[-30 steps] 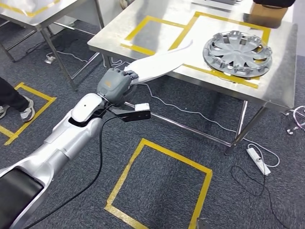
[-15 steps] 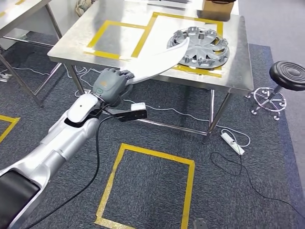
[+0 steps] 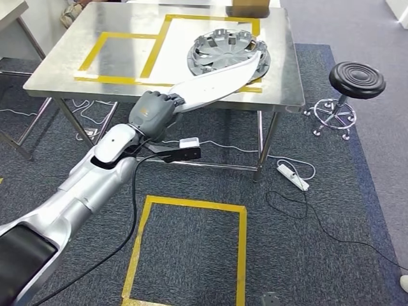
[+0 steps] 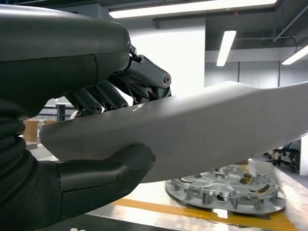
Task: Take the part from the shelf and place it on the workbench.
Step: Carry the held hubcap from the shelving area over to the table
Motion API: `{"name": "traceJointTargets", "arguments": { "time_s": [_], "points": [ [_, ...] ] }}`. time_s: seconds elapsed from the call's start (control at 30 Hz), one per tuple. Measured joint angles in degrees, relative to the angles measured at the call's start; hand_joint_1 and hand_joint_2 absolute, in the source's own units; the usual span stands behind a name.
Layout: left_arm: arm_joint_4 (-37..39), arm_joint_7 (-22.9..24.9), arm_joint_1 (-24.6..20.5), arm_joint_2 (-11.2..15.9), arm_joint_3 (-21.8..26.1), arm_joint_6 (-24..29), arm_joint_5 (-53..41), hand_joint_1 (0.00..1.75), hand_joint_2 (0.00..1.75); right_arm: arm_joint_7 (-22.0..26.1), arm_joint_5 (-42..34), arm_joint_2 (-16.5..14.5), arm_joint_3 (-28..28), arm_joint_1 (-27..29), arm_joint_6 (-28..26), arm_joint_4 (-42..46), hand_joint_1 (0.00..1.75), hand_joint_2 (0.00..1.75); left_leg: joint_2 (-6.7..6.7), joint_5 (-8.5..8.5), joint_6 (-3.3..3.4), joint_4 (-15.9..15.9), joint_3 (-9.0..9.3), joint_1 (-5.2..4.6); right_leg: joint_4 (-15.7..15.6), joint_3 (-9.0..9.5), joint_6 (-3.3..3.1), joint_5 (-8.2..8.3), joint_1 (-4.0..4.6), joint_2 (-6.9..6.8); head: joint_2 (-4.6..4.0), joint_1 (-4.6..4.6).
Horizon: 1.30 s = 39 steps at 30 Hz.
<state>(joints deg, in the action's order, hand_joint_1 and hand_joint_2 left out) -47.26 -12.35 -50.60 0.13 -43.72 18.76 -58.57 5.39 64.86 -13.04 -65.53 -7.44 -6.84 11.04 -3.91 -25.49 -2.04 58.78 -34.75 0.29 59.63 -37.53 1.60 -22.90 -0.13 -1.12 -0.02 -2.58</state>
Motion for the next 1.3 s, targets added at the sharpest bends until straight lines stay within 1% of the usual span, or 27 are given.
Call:
{"name": "traceJointTargets", "arguments": {
  "time_s": [0.03, 0.07, 0.1, 0.13, 0.17, 0.2, 0.23, 0.3, 0.33, 0.37, 0.43, 0.5, 0.53, 0.67, 0.87, 0.9, 0.97, 1.0, 1.03, 1.07, 1.1, 1.13, 1.17, 1.2, 1.23, 1.27, 1.3],
  "points": [
    [0.0, 0.0, 0.0, 0.0, 0.0, 0.0, -0.1, 1.75, 1.75, 0.0, 0.1, 0.0, 0.0, 0.0, -0.1, 0.0, 0.0, 1.75, 0.93, -0.91, -0.28, 1.3, -0.5, 0.07, -0.1, 0.13, -0.31, 0.06, -0.18, 0.22, 0.0, 0.08],
    [-0.1, 0.1, 0.0, 0.1, 0.0, -0.1, -0.2, 1.75, 1.75, 0.0, 0.2, 0.0, 0.0, -0.1, -0.1, 0.0, 0.0, 1.75, 2.07, -2.5, -0.51, 4.1, -1.82, 0.14, -0.2, 0.26, -0.59, 0.09, -0.35, 0.49, 0.0, 0.2],
    [-0.1, 0.1, 0.1, 0.2, 0.0, -0.1, -0.2, 1.75, 1.75, -0.1, 0.2, 0.0, 0.0, -0.2, -0.2, 0.0, 0.0, 1.75, 2.88, -4.26, -0.59, 7.8, -3.71, 0.14, -0.2, 0.29, -0.75, 0.08, -0.4, 0.72, 0.0, 0.32],
    [-0.1, 0.1, 0.3, 0.3, 0.0, -0.2, -0.2, 1.75, 1.75, -0.1, 0.2, 0.0, 0.1, -0.2, -0.2, 0.0, 0.0, 1.75, 3.23, -5.67, -0.63, 11.6, -5.71, 0.13, -0.2, 0.31, -0.86, 0.08, -0.42, 1.01, 0.0, 0.4],
    [-0.1, 0.1, 0.6, 0.5, 0.0, -0.2, -0.2, 1.75, 1.75, -0.1, 0.2, 0.0, 0.1, -0.1, -0.2, 0.0, 0.0, 1.75, 3.39, -6.4, -0.62, 14.5, -7.41, 0.13, -0.2, 0.33, -0.92, 0.06, -0.42, 1.37, 0.0, 0.46],
    [-0.1, 0.1, 0.8, 0.5, 0.0, -0.2, -0.2, 1.75, 1.75, -0.1, 0.2, 0.0, 0.1, -0.1, -0.2, 0.0, 0.0, 1.75, 3.41, -5.93, -0.53, 15.3, -8.11, 0.14, -0.2, 0.35, -0.94, 0.05, -0.42, 1.7, 0.0, 0.49],
    [-0.1, 0.0, 0.9, 0.6, 0.0, -0.1, -0.1, 1.75, 1.75, -0.2, 0.2, 0.0, 0.1, 0.0, -0.2, 0.0, 0.0, 1.75, 3.42, -4.34, -0.4, 13.9, -7.68, 0.14, -0.2, 0.4, -0.93, 0.04, -0.43, 2.05, 0.0, 0.51],
    [-0.1, -0.2, 1.0, 0.6, 0.0, 0.1, 0.2, 1.75, 1.75, -0.2, 0.2, 0.0, 0.1, 0.0, -0.2, 0.0, 0.0, 1.75, 3.52, -0.16, -0.09, 7.0, -4.64, 0.14, -0.2, 0.5, -0.71, 0.01, -0.41, 2.65, 0.0, 0.6],
    [-0.1, -0.4, 1.0, 0.7, 0.0, 0.2, 0.3, 1.75, 1.75, -0.2, 0.2, 0.0, 0.1, 0.0, -0.2, 0.0, 0.0, 1.75, 3.61, 1.18, 0.08, 3.4, -2.97, 0.16, 0.0, 0.46, -0.45, -0.08, -0.29, 2.9, 0.0, 0.67],
    [-0.2, -0.5, 1.0, 0.7, 0.0, 0.4, 0.5, 1.75, 1.75, -0.2, 0.2, 0.0, 0.1, 0.0, -0.1, 0.0, 0.0, 1.75, 3.71, 1.84, 0.22, 1.0, -1.87, 0.21, 0.1, 0.38, -0.18, -0.15, -0.16, 3.04, 0.0, 0.68],
    [-0.3, -0.8, 1.4, 0.7, 0.0, 0.6, 0.9, 1.75, 1.75, -0.2, 0.3, 0.0, 0.1, 0.1, -0.1, 0.0, 0.0, 1.75, 3.87, 1.86, 0.36, -0.7, -1.18, 0.23, 0.1, 0.25, -0.33, -0.21, 0.06, 3.15, 0.0, 0.73],
    [-0.4, -1.0, 1.8, 0.7, 0.0, 0.8, 1.1, 1.75, 1.75, -0.1, 0.3, 0.0, 0.1, 0.2, 0.0, 0.0, 0.0, 1.75, 3.99, 1.98, 0.53, -0.7, -1.21, 0.15, -0.3, 0.47, -0.7, -0.06, 0.09, 2.99, 0.0, 0.7],
    [-0.4, -1.0, 1.9, 0.7, 0.0, 0.8, 1.1, 1.75, 1.75, -0.1, 0.3, 0.0, 0.1, 0.3, 0.0, 0.0, 0.0, 1.75, 4.06, 2.0, 0.69, -0.7, -1.22, 0.13, -0.5, 0.61, -0.59, 0.02, 0.09, 2.89, 0.0, 0.68],
    [-0.4, -1.2, 2.0, 0.7, 0.0, 0.8, 1.1, 1.75, 1.75, -0.1, 0.3, 0.0, 0.1, 0.2, 0.0, 0.0, 0.0, 1.75, 4.2, 2.0, 1.14, -0.6, -1.24, 0.08, -1.1, 0.96, -0.01, 0.3, 0.06, 2.72, 0.0, 0.69],
    [-0.4, -0.7, 2.0, 0.8, 0.1, -0.1, 1.3, 1.75, 1.75, 0.0, 0.3, 0.0, 0.1, 0.2, 0.0, 0.0, 0.0, 1.75, 4.2, 1.97, 1.4, -0.6, -1.29, -0.08, -1.4, 1.02, 1.05, 0.5, -0.1, 2.74, 0.0, 0.73],
    [-0.4, -0.3, 1.9, 0.8, 0.1, -0.5, 1.2, 1.75, 1.75, 0.0, 0.3, 0.0, 0.1, 0.2, 0.1, 0.0, 0.0, 1.75, 4.2, 1.93, 1.7, -0.8, -1.24, -0.15, -1.7, 1.13, 1.33, 0.58, -0.18, 2.77, 0.0, 0.74],
    [-0.4, 0.3, 1.7, 0.7, 0.2, -0.9, 1.0, 1.75, 1.75, 0.0, 0.3, -0.1, 0.1, 0.2, 0.1, 0.0, 0.0, 1.75, 4.15, 2.35, 2.42, -2.2, -0.4, -0.05, -2.3, 1.36, 1.87, 0.72, -0.24, 2.69, 0.0, 0.73],
    [-0.4, 0.6, 1.4, 0.7, 0.2, -1.0, 0.7, 1.75, 1.75, 0.0, 0.3, -0.1, 0.1, 0.2, 0.1, 0.0, 0.0, 1.75, 4.08, 2.68, 2.71, -3.1, 0.22, 0.13, -1.7, 1.12, 2.09, 0.33, -0.23, 2.56, 0.0, 0.66],
    [-0.5, 0.9, 1.1, 0.6, 0.3, -1.0, 0.5, 1.75, 1.75, 0.0, 0.3, -0.1, 0.1, 0.2, 0.1, 0.0, 0.0, 1.75, 4.0, 3.01, 2.78, -3.9, 0.81, 0.31, 0.1, 0.27, 2.19, -0.59, -0.26, 2.39, 0.0, 0.6],
    [-0.5, 1.0, 0.9, 0.6, 0.3, -1.1, 0.4, 1.75, 1.75, 0.1, 0.3, -0.1, 0.1, 0.2, 0.1, 0.0, 0.0, 1.75, 3.92, 3.11, 2.75, -4.2, 1.14, 0.39, 2.8, -1.08, 2.31, -1.92, -0.39, 2.19, 0.0, 0.51],
    [-0.5, 1.2, 0.7, 0.6, 0.2, -1.1, 0.2, 1.75, 1.75, 0.1, 0.3, -0.1, 0.1, 0.3, 0.1, 0.0, 0.0, 1.75, 3.88, 3.03, 2.7, -4.3, 1.32, 0.46, 6.7, -3.08, 2.52, -3.59, -0.56, 2.07, 0.0, 0.5],
    [-0.4, 1.3, 0.7, 0.6, 0.2, -1.1, 0.1, 1.75, 1.75, 0.1, 0.3, -0.1, 0.0, 0.3, 0.1, 0.0, 0.0, 1.75, 3.86, 2.9, 2.52, -4.2, 1.43, 0.55, 10.2, -4.96, 2.77, -4.82, -0.77, 1.96, 0.0, 0.5],
    [-0.4, 1.3, 0.8, 0.6, 0.1, -1.1, 0.0, 1.75, 1.75, 0.2, 0.3, -0.1, 0.0, 0.3, 0.0, 0.0, 0.0, 1.75, 3.84, 2.7, 2.21, -4.2, 1.57, 0.73, 12.2, -6.09, 3.08, -5.09, -1.0, 1.83, 0.0, 0.52],
    [-0.4, 1.4, 0.9, 0.6, 0.1, -1.1, -0.1, 1.75, 1.75, 0.3, 0.3, -0.1, 0.0, 0.3, 0.0, 0.0, 0.0, 1.75, 3.84, 2.45, 1.8, -4.0, 1.72, 1.02, 12.3, -6.3, 3.48, -4.42, -1.28, 1.7, 0.0, 0.52],
    [-0.4, 1.5, 0.9, 0.6, 0.0, -1.1, -0.1, 1.75, 1.75, 0.3, 0.3, -0.1, 0.0, 0.3, 0.0, 0.0, 0.0, 1.75, 3.85, 2.12, 1.27, -3.8, 1.86, 1.4, 9.9, -5.19, 3.95, -2.72, -1.63, 1.54, 0.0, 0.51],
    [-0.4, 1.5, 0.9, 0.6, 0.0, -1.1, -0.1, 1.75, 1.75, 0.3, 0.4, -0.1, 0.0, 0.3, 0.0, 0.0, 0.0, 1.75, 3.85, 1.61, 0.58, -3.2, 1.95, 1.77, 6.3, -3.39, 4.67, -0.97, -2.08, 1.27, 0.0, 0.47],
    [-0.4, 1.5, 0.8, 0.6, 0.0, -1.1, -0.1, 1.75, 1.75, 0.3, 0.4, -0.2, 0.0, 0.3, 0.0, 0.0, 0.0, 1.75, 3.89, 1.03, -0.15, -2.6, 1.86, 1.96, 3.2, -1.74, 5.12, 0.04, -2.42, 1.23, 0.0, 0.21]
  ]
}}
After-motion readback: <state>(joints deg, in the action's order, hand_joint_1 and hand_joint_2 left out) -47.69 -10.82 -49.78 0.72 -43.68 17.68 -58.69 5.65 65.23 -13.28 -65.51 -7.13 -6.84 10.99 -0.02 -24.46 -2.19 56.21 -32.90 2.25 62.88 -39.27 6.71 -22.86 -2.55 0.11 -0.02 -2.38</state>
